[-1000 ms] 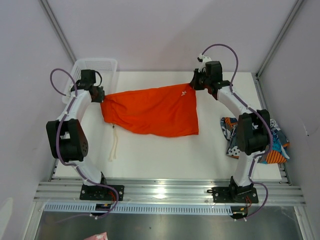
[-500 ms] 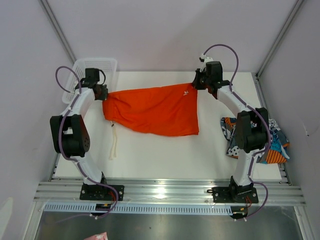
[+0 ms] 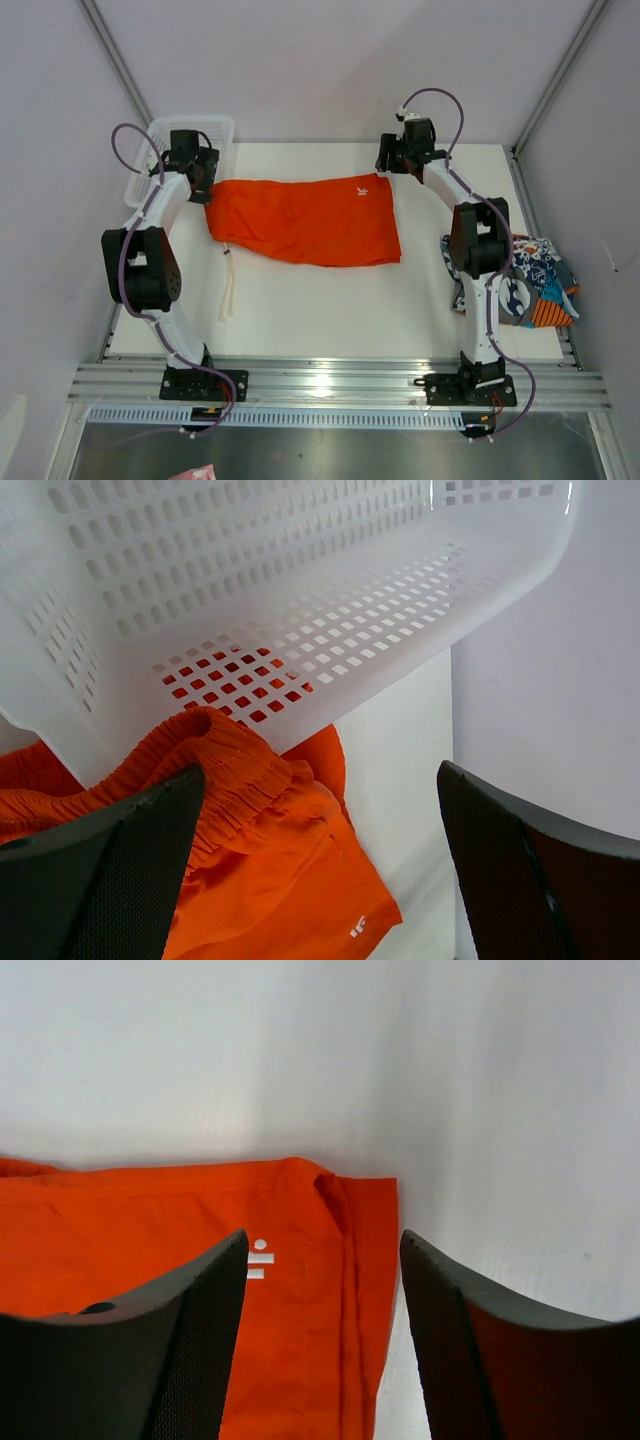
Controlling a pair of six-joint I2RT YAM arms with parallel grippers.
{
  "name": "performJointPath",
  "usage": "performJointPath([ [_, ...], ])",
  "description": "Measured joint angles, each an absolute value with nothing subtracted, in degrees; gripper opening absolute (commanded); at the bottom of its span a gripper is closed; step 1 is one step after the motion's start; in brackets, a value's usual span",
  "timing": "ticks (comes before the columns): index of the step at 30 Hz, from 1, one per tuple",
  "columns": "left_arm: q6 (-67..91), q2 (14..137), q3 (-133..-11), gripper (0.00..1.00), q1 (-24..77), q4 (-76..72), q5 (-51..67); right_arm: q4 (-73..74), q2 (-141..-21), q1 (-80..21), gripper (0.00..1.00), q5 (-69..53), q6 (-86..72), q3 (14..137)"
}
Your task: Fold and stack the shorts
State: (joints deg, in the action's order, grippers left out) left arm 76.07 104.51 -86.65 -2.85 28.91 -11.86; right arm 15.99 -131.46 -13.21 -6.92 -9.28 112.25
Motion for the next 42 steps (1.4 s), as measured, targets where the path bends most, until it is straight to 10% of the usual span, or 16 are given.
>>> performJointPath([
  [19,71.7,99.4,-83.4,0.99,-2.6,28.8,-11.9,14.8,-117.5,-14.1,0.76,-13.3,-16.5,88.8],
  [31,69.4,89.1,-77.6,0.99,-2.5,28.4,-11.7,17.3,-122.4,-15.4,0.61,-7.5,-15.0,88.4],
  [34,69.3,87.0,-75.1,0.99,-2.5,28.2,-11.7,17.9,-122.5,-16.6,0.47,-4.6,-14.1,88.6],
  [38,68.9,84.6,-71.9,0.99,-2.3,27.9,-11.7,19.2,-122.8,-17.7,0.03,-0.9,-12.9,88.9],
  [42,68.9,82.7,-70.1,0.99,-1.7,27.9,-11.9,19.7,-122.8,-18.2,0.00,2.7,-13.2,88.8],
])
